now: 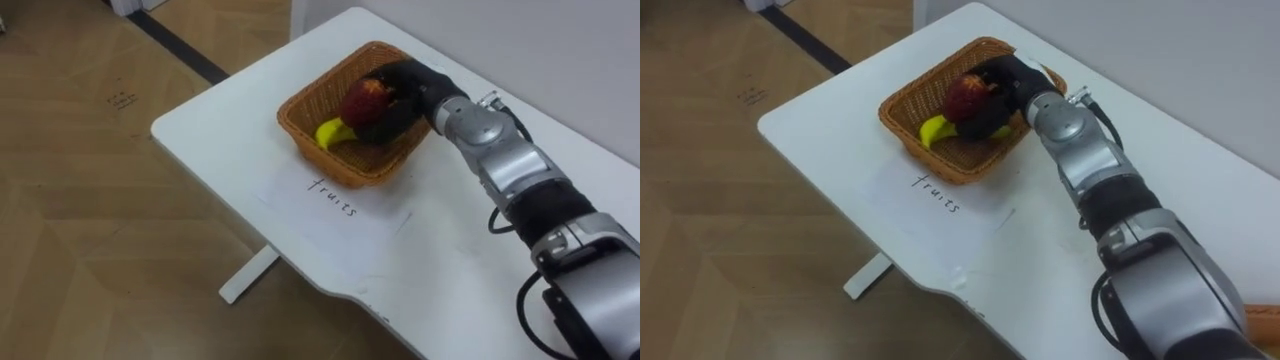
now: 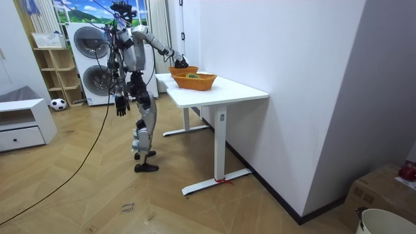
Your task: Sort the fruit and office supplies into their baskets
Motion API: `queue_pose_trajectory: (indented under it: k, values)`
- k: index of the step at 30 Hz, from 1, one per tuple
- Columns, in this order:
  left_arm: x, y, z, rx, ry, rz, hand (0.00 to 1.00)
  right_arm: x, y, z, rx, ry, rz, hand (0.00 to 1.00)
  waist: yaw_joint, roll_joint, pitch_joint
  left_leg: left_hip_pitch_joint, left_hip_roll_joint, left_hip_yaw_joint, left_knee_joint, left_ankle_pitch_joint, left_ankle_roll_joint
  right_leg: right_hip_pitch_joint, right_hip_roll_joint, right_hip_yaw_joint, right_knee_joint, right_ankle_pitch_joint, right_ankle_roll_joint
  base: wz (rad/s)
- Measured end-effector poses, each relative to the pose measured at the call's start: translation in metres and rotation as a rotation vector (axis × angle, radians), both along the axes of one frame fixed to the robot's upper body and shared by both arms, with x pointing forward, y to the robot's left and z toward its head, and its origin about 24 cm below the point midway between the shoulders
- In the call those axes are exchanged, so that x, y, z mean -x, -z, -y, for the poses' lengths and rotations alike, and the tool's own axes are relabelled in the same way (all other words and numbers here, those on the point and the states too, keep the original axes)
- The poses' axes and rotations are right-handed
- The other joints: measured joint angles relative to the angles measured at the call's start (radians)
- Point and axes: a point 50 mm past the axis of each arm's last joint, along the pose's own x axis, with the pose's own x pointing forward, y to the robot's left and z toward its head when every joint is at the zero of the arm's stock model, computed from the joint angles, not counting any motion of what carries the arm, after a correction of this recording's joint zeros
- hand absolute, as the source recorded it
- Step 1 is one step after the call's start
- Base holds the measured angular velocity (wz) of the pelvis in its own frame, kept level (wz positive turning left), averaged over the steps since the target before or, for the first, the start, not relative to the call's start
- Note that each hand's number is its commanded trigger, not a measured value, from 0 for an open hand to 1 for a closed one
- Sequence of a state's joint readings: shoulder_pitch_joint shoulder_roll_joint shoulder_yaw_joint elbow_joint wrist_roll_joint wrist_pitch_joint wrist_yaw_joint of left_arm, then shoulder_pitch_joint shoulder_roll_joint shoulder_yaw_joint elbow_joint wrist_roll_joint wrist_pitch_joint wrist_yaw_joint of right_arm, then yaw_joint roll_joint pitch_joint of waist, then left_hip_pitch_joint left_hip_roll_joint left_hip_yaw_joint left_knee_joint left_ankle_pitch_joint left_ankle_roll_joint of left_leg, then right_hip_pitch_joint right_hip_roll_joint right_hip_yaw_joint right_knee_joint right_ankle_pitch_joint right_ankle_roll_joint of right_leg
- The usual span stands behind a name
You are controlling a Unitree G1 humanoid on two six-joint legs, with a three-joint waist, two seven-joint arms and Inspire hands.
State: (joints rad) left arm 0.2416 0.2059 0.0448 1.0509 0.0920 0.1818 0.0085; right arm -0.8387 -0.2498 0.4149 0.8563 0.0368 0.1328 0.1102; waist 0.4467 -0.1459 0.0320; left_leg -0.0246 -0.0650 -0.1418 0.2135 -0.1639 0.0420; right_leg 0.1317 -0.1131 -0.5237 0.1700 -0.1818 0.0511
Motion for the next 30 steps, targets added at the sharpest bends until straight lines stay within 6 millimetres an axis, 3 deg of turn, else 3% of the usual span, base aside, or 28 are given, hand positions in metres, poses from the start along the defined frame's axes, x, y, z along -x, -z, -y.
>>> queue_pose_trajectory:
  k: [4,6,7,30]
  values:
    - [-0.0001,0.0000,0.0000,-0.001,0.000,0.001,0.00,0.0000,0.0003,-0.0001,-0.001,0.002,0.000,0.97,0.000,0.000,-0.0001,0.001,0.000,0.001,0.002,0.000,0.000,0.001,-0.001,0.000,0.000,0.000,0.000,0.00]
    - [-0.0002,0.0000,0.0000,-0.001,0.000,0.001,0.00,0.0000,0.0004,-0.0004,-0.001,0.002,0.000,0.24,0.000,0.000,-0.0001,0.001,0.000,0.001,0.004,0.000,0.000,0.002,-0.001,0.000,0.000,0.000,0.000,0.00]
    - [-0.0003,0.0000,0.0000,-0.001,0.000,0.001,0.00,0.0001,0.0004,-0.0004,-0.001,0.002,0.000,0.00,0.000,0.000,-0.0001,0.001,0.000,0.001,0.006,0.000,0.000,0.002,-0.001,0.000,0.000,0.000,0.000,0.00]
    - [-0.0018,0.0000,0.0010,0.001,0.001,0.008,0.00,0.0003,0.0007,-0.0050,-0.009,-0.007,0.001,0.00,-0.008,-0.003,-0.0069,-0.002,-0.002,-0.002,0.019,0.000,0.001,0.008,0.000,-0.006,0.001,0.000,0.000,0.00]
